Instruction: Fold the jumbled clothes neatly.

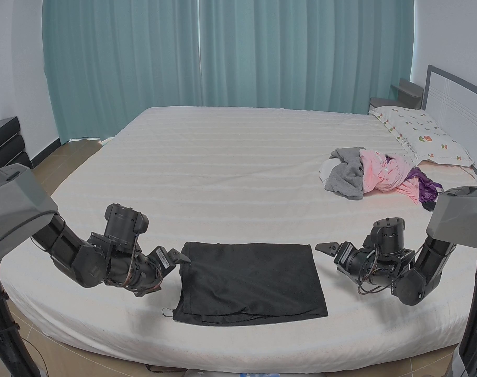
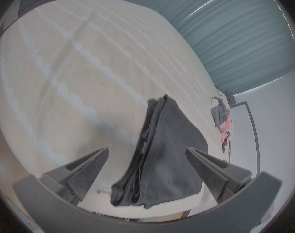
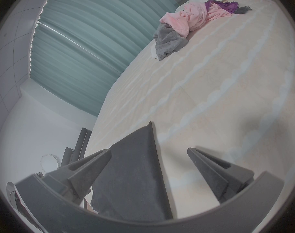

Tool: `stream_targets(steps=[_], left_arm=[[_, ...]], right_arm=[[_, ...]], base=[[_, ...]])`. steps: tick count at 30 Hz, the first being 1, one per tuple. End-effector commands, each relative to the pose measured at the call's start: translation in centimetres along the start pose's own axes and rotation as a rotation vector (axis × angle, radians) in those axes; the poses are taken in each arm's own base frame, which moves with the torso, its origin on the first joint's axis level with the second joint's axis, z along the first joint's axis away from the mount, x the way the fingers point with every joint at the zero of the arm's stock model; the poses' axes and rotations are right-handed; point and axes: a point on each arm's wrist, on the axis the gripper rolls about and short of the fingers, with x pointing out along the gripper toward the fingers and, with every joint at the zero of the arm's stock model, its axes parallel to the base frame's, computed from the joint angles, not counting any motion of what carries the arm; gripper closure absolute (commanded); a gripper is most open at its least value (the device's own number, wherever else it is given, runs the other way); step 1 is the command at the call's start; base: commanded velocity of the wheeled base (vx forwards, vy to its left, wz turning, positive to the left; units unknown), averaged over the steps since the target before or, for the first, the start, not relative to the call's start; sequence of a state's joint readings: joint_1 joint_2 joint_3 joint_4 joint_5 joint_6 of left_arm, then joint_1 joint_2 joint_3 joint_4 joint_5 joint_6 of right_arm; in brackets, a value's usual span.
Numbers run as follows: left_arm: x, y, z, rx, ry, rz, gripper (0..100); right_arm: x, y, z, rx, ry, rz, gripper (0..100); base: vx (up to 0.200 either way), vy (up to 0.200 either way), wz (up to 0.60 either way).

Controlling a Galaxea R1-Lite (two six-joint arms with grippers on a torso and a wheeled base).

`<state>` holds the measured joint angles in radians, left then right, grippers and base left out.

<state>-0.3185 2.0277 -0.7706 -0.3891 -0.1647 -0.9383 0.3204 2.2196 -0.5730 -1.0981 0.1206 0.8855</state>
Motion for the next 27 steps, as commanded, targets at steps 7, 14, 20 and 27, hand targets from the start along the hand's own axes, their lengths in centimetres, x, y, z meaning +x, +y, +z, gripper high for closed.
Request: stream_targets(steps=[7, 14, 20, 27], left_arm=[[-0.3, 0.0, -3.6, 0.062, 0.066, -0.014, 0], [1.3, 0.3, -3.5, 0.071, 0.022, -0.081, 0], [1.3, -0.1, -3.9, 0.080, 0.031, -0.092, 0], [1.3, -0.1, -5.4, 0.105, 0.062, -0.089, 0]], right_arm=[[-1.6, -0.3, -1.8, -0.014, 0.032, 0.005, 0], [-1.5, -0.2, -2.2, -0.020, 0.044, 0.006, 0], [-1.4, -0.4, -2.3, -0.019, 0.046, 0.002, 0], [-1.4, -0.4, -2.3, -0.018, 0.048, 0.000, 0]], base=[[0.000, 0.000, 0.00], [0.000, 0.000, 0.00], [0.000, 0.000, 0.00], [0.000, 0.000, 0.00]])
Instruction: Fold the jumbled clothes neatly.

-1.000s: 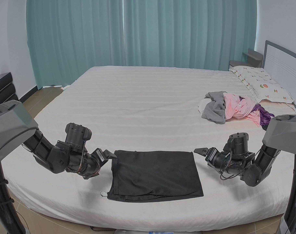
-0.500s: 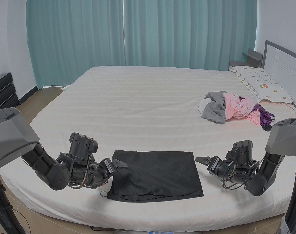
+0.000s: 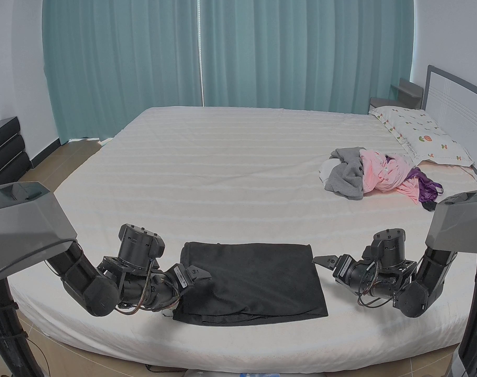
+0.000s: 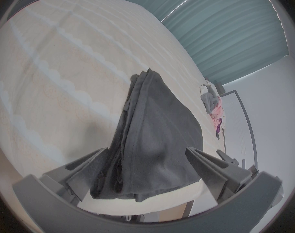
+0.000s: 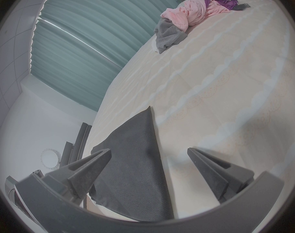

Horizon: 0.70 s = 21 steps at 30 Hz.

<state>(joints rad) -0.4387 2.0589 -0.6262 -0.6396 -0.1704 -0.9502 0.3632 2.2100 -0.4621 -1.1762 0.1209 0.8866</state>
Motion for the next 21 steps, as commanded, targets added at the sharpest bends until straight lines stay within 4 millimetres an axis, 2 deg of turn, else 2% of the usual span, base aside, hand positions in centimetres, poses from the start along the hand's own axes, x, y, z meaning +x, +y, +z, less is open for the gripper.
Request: stream_targets(steps=[1, 10, 11, 16, 21], left_arm=[[0.4, -0.1, -1.2, 0.023, 0.026, 0.003, 0], [0.2, 0.6, -1.8, 0.024, 0.028, 0.012, 0], [0.1, 1.0, -2.0, 0.023, 0.034, 0.025, 100], [-0.7, 1.8, -2.5, 0.017, 0.046, 0.052, 100], [-1.3, 1.6, -2.3, 0.015, 0.028, 0.043, 100]], right_arm=[[0.1, -0.1, -0.1, 0.002, 0.005, -0.005, 0], [0.0, -0.2, -0.2, 0.003, 0.010, -0.008, 0], [0.0, -0.3, -0.2, 0.003, 0.009, -0.011, 0], [0.1, -0.5, -0.3, 0.006, 0.012, -0.018, 0], [-0.1, -0.6, -0.6, 0.004, 0.023, -0.023, 0]], base=[[0.000, 0.000, 0.00], [0.000, 0.000, 0.00], [0.000, 0.000, 0.00], [0.000, 0.000, 0.00], [0.000, 0.000, 0.00]])
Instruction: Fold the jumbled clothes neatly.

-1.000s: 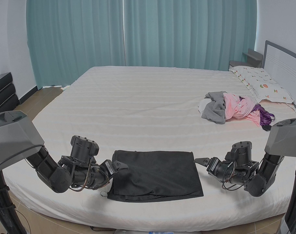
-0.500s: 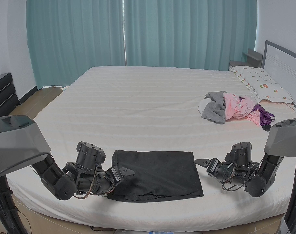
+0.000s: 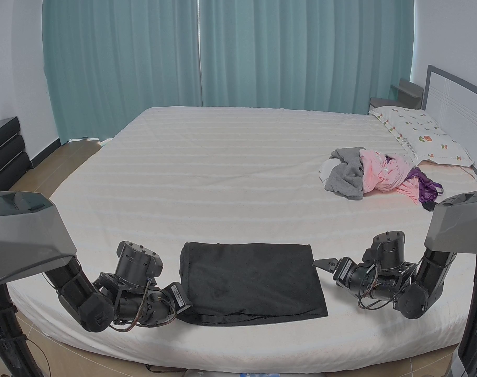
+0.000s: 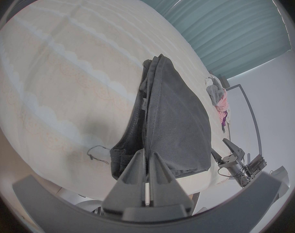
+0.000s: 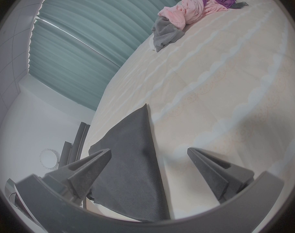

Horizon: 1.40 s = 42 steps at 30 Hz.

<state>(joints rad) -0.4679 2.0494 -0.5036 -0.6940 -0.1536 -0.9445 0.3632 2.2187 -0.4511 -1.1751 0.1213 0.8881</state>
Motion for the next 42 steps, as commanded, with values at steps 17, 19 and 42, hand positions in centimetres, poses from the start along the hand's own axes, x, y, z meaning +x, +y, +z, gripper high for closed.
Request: stream_targets(steps=[17, 19, 42], left_arm=[[-2.0, 0.3, -0.7, 0.006, -0.040, 0.026, 100], [-2.0, 0.3, -0.7, 0.006, -0.040, 0.026, 100], [-1.9, 0.6, -1.0, 0.007, -0.029, 0.050, 100]], right_arm=[[-0.6, -0.3, -2.9, -0.032, 0.100, -0.034, 0], [-0.5, -0.4, -3.4, -0.037, 0.118, -0.044, 0], [-1.6, -0.7, -3.8, -0.072, 0.163, -0.101, 100]], base=[[0.000, 0.000, 0.00], [0.000, 0.000, 0.00], [0.000, 0.000, 0.00]])
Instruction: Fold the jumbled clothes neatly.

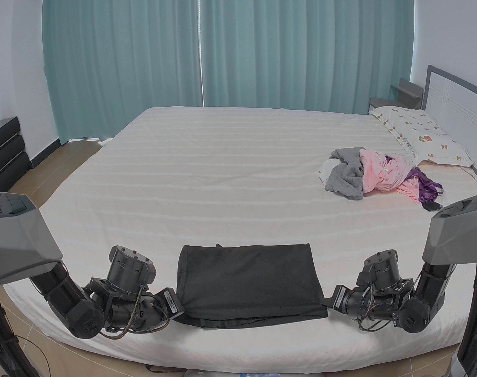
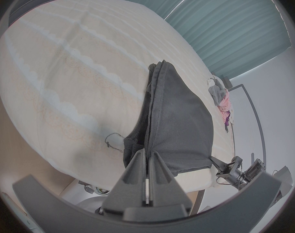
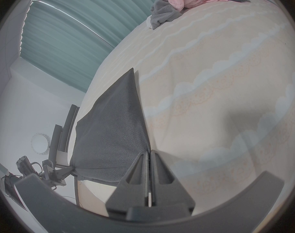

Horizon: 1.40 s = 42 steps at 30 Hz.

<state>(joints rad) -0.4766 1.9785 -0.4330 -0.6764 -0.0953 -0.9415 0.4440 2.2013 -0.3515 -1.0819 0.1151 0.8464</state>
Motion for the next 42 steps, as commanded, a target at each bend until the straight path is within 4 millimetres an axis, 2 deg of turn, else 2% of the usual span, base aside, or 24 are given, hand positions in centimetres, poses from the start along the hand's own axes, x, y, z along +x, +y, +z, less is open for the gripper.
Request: stream_targets(steps=[1, 2, 5, 6, 9, 13, 14, 16, 21, 25, 34, 39, 40, 41, 42], left_arm=[[0.0, 0.0, -0.1, 0.001, 0.008, 0.007, 100], [0.0, 0.1, -0.2, 0.001, 0.009, 0.009, 0], [0.1, 0.0, -0.2, 0.001, 0.019, 0.016, 0], [0.1, 0.0, -0.2, 0.000, 0.018, 0.015, 0], [0.1, -0.2, 0.1, -0.005, 0.009, 0.004, 0], [0.0, -1.0, 1.5, -0.018, -0.040, -0.037, 0], [0.4, -1.8, 3.1, -0.032, -0.086, -0.064, 0], [0.7, -2.3, 4.6, -0.048, -0.124, -0.085, 0], [3.5, -2.8, 7.9, -0.078, -0.191, -0.093, 0], [5.6, -3.3, 9.5, -0.082, -0.220, -0.103, 0], [9.0, -3.5, 10.9, -0.081, -0.253, -0.092, 0], [9.6, -3.4, 11.1, -0.084, -0.265, -0.078, 0], [9.6, -3.4, 11.0, -0.084, -0.262, -0.076, 0], [9.6, -3.4, 11.0, -0.084, -0.262, -0.076, 100], [9.6, -3.4, 11.0, -0.084, -0.262, -0.076, 100]], right_arm=[[0.0, 0.0, -0.1, -0.002, 0.004, -0.002, 100], [0.0, 0.0, -0.2, -0.005, 0.007, -0.003, 100], [0.0, 0.0, -0.3, -0.013, 0.010, -0.001, 100], [0.0, 0.0, -0.2, -0.012, 0.008, -0.001, 0], [-0.2, 0.3, 0.2, -0.011, -0.012, 0.021, 0], [-0.1, 0.8, 1.7, 0.004, -0.067, 0.054, 0], [0.3, 1.3, 2.9, 0.010, -0.104, 0.076, 0], [1.0, 1.8, 3.7, 0.011, -0.125, 0.094, 0], [3.8, 1.8, 4.6, 0.015, -0.133, 0.094, 0], [5.5, 1.7, 5.7, 0.020, -0.159, 0.104, 0], [8.8, 2.2, 8.2, 0.036, -0.179, 0.098, 0], [10.1, 2.0, 8.7, 0.039, -0.187, 0.089, 0], [10.5, 1.9, 8.6, 0.041, -0.181, 0.084, 100], [10.7, 1.9, 8.7, 0.041, -0.185, 0.085, 100], [10.8, 1.9, 8.7, 0.043, -0.187, 0.085, 100]], base=[[0.000, 0.000, 0.00], [0.000, 0.000, 0.00], [0.000, 0.000, 0.00], [0.000, 0.000, 0.00], [0.000, 0.000, 0.00], [0.000, 0.000, 0.00], [0.000, 0.000, 0.00], [0.000, 0.000, 0.00], [0.000, 0.000, 0.00], [0.000, 0.000, 0.00], [0.000, 0.000, 0.00], [0.000, 0.000, 0.00], [0.000, 0.000, 0.00], [0.000, 0.000, 0.00], [0.000, 0.000, 0.00]])
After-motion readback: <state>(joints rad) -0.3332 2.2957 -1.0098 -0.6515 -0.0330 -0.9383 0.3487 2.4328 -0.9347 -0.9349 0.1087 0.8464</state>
